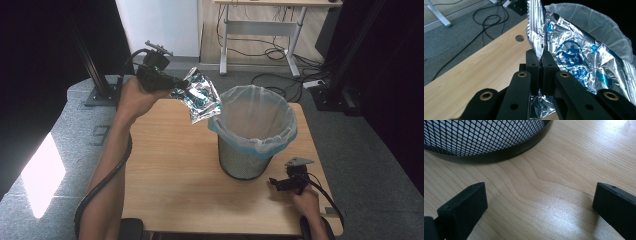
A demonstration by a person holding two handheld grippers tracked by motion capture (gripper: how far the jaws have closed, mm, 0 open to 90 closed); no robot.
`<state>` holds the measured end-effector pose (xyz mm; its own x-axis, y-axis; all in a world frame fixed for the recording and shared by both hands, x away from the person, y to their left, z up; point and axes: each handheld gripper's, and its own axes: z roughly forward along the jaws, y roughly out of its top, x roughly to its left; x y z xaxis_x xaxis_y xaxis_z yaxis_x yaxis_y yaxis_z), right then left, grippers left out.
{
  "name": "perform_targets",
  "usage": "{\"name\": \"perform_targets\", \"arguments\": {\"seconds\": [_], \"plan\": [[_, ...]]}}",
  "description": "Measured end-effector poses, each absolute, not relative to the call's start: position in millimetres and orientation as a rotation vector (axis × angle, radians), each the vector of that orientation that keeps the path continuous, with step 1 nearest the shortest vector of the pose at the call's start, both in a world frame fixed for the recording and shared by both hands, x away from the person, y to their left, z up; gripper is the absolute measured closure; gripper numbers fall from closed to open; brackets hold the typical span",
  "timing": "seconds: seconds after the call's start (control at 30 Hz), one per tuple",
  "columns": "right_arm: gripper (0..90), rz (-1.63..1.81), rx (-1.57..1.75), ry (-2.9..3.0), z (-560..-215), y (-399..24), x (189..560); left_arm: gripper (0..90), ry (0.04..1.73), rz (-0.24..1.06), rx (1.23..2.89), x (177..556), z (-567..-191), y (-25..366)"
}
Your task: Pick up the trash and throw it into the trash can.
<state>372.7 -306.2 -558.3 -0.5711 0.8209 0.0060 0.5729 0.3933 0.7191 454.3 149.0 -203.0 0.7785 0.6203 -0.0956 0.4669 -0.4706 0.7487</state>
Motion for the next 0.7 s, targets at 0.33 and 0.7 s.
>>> {"name": "perform_targets", "arguments": {"seconds": [0.33, 0.7], "plan": [[0.0, 0.981, 1.206, 2.307, -558.3, -305.8, 372.7, 86.9, 0.768, 0.213, 2.147, 472.7, -207.7, 114.3], [0.0, 0.982, 1.204, 2.308, -558.3, -305.6, 372.8, 86.8, 0.714, 0.216, 2.176, 486.8, -209.4, 64.5]]}}
